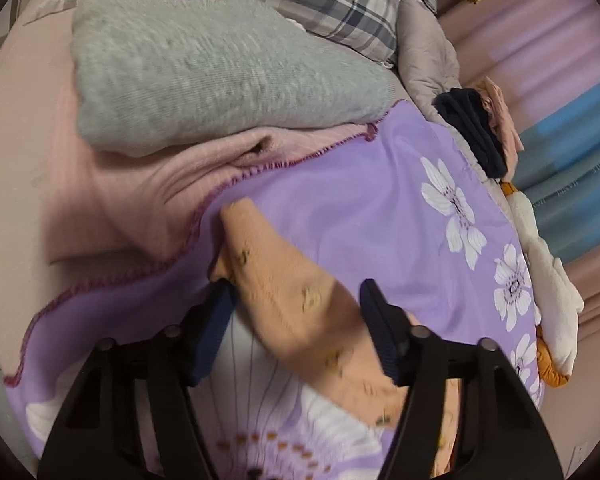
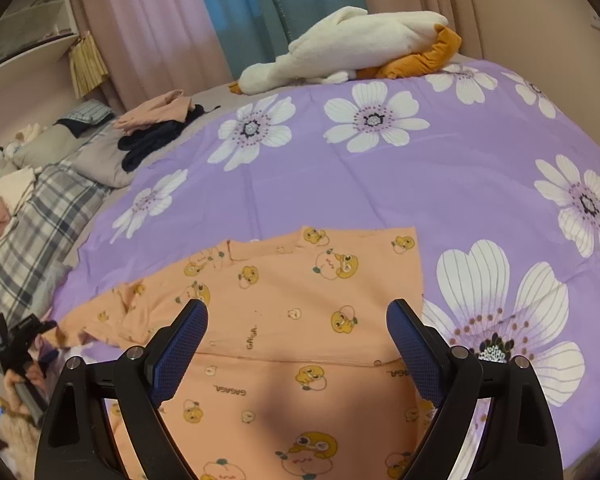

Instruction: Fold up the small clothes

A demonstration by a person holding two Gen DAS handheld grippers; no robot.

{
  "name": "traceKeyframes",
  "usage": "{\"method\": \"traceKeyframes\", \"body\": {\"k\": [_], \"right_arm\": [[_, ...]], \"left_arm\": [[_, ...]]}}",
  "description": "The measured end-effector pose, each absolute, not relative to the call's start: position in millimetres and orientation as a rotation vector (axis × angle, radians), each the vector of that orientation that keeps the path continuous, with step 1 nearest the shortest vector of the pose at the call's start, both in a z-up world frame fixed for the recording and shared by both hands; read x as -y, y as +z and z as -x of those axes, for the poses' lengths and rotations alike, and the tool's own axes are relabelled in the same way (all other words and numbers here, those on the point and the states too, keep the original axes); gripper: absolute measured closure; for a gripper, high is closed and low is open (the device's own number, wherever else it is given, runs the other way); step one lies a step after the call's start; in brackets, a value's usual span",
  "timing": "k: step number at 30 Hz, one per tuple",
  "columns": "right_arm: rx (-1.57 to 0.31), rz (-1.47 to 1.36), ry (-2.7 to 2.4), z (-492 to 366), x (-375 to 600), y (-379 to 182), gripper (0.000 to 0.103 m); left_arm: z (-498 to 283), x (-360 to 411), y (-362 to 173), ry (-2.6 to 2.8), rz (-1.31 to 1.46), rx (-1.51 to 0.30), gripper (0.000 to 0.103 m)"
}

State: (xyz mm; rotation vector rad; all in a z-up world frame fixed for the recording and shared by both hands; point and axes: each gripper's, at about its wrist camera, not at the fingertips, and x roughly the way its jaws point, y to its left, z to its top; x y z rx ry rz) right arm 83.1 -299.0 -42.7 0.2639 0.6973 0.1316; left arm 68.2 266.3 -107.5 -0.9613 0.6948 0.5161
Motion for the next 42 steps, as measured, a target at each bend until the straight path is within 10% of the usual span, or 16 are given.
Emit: {"method": "traceKeyframes", "body": {"k": [3,7,26,42], "right_arm": [[-0.701,-0.266,0.121,-82.8,299.8,-43.9,0.013],[-0.711,-0.281,0.118,-85.5,302.3,-46.9,0.013],[-0.666,-0.34,0.102,-74.5,324.3,-41.7,0.012],[-0.653,-0.431,0.075,-65.8,357.8,-49.5,0.012]], "left_arm": [[-73.6,-271.8,-110.5,0.526,0.98,-0.673,0.08],[-72.8,-271.4,-108.9,0.529,0.987,-0.656,0.091],[-111.0,-136.5,36.5,0.081,0.751,-0.471,0.093],[-161.3,26.1,-18.9,-0.211,0.545,-0.751,0.092]]}}
